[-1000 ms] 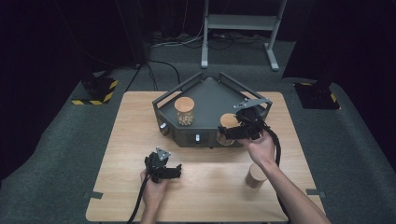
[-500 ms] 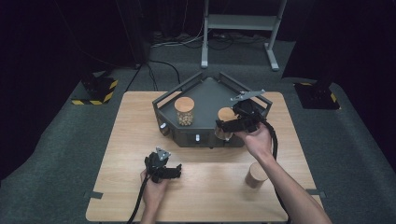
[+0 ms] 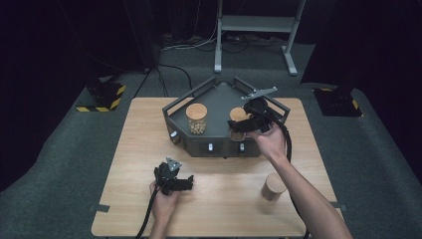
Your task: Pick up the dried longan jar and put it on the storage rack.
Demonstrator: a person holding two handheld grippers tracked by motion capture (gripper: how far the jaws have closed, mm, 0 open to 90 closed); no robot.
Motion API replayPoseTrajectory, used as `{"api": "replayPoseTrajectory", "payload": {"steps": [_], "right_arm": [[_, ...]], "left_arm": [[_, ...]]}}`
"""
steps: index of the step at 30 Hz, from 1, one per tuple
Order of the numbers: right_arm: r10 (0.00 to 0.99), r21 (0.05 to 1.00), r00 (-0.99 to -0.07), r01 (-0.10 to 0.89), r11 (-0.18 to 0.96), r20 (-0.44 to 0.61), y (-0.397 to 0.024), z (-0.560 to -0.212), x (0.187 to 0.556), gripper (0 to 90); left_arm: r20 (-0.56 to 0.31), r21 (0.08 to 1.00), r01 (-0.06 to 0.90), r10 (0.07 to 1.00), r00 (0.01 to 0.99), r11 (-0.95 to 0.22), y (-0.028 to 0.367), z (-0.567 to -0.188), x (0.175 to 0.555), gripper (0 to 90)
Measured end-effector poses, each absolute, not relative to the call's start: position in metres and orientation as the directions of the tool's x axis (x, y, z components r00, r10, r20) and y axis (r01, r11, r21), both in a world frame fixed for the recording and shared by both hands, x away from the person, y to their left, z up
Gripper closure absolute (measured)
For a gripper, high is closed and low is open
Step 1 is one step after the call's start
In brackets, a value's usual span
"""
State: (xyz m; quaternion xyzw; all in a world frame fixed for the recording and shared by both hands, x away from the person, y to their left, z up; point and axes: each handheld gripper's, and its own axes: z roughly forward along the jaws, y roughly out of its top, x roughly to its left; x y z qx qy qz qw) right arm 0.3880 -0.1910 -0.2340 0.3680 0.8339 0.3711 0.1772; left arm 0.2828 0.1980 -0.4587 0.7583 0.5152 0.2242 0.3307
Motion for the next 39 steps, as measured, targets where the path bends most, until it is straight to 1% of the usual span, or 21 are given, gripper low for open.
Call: {"api": "replayPoseTrajectory", "payload": {"steps": [12,20,27,39], "right_arm": [[0.768,0.731,-0.640,0.508,0.456,-0.035,-0.170,-0.236,0.407,23.9],[0.783,0.717,-0.622,0.529,0.453,-0.036,-0.168,-0.242,0.419,23.9],[0.796,0.709,-0.604,0.542,0.451,-0.045,-0.163,-0.246,0.424,23.9],[0.798,0.696,-0.600,0.548,0.464,-0.060,-0.152,-0.254,0.432,23.8]], "left_arm": [[0.001,0.732,0.632,0.929,0.370,-0.252,0.198,-0.459,0.283,3.8],[0.001,0.732,0.632,0.929,0.370,-0.253,0.198,-0.459,0.283,3.8],[0.001,0.732,0.632,0.929,0.370,-0.253,0.198,-0.459,0.283,3.8],[0.001,0.732,0.632,0.929,0.370,-0.253,0.198,-0.459,0.283,3.8]]}}
